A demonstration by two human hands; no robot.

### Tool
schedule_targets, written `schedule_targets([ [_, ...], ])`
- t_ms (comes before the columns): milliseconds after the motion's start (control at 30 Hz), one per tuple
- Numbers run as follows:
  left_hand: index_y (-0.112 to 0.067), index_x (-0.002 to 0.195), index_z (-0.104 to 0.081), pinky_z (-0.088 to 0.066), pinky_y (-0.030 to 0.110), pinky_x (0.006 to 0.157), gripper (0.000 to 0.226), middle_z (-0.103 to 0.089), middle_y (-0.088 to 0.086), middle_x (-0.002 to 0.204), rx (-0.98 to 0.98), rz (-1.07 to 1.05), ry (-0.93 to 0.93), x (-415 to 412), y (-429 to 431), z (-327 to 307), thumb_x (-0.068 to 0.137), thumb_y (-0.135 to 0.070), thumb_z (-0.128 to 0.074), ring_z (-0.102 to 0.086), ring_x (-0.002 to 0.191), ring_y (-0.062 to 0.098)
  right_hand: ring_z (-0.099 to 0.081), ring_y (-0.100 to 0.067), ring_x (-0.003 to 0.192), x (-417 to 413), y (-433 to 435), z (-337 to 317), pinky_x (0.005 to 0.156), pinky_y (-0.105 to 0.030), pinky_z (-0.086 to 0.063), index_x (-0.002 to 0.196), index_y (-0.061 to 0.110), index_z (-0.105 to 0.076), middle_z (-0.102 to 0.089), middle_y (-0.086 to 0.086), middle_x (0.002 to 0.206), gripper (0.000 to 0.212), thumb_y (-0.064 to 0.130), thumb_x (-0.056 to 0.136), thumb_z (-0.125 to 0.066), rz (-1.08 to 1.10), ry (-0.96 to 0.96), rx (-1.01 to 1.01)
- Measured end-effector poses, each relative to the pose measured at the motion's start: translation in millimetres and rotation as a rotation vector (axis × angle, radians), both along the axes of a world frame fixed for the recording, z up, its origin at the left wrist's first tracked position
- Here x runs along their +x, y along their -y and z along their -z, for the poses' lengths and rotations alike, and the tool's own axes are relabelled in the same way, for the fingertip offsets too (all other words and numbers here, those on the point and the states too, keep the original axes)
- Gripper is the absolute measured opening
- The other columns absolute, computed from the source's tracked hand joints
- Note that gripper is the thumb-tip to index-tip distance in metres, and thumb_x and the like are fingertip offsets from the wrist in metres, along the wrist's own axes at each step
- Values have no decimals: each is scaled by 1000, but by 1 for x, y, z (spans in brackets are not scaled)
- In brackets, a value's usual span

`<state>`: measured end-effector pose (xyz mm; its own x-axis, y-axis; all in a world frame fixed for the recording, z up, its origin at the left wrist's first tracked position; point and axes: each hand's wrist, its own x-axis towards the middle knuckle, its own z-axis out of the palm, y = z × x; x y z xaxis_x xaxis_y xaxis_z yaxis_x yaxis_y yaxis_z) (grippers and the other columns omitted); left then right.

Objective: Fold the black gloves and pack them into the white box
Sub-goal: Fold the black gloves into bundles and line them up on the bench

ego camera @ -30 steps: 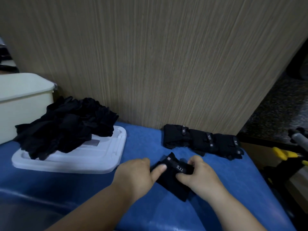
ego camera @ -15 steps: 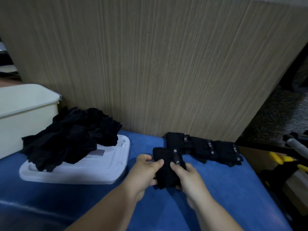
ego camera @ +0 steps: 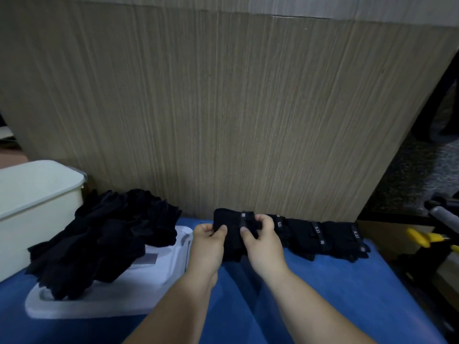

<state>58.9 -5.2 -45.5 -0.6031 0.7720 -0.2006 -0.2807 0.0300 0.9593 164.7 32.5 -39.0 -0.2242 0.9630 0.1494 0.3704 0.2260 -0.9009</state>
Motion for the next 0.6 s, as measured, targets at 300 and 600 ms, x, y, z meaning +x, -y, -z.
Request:
schedule_targets([
  [300,-18,110,-40,-57,37,74,29,-62,7,96,-59,-4,-110,-20,-48,6,91,-14,-61,-64,86,23,-60,-15,84,-20,-38,-8,73,-30,-50,130,18,-40,-60,3,97,42,37,95,-53,3,268,129],
  [600,-14,130,-32,-44,25,69,47,-53,-4,95,-212,122,-542,-31,-64,25,92,-15,-60,-54,83,13,-58,-24,91,-27,-64,15,74,-35,-51,127,21,-36,-56,-10,111,36,38,97,-46,-90,708,250],
])
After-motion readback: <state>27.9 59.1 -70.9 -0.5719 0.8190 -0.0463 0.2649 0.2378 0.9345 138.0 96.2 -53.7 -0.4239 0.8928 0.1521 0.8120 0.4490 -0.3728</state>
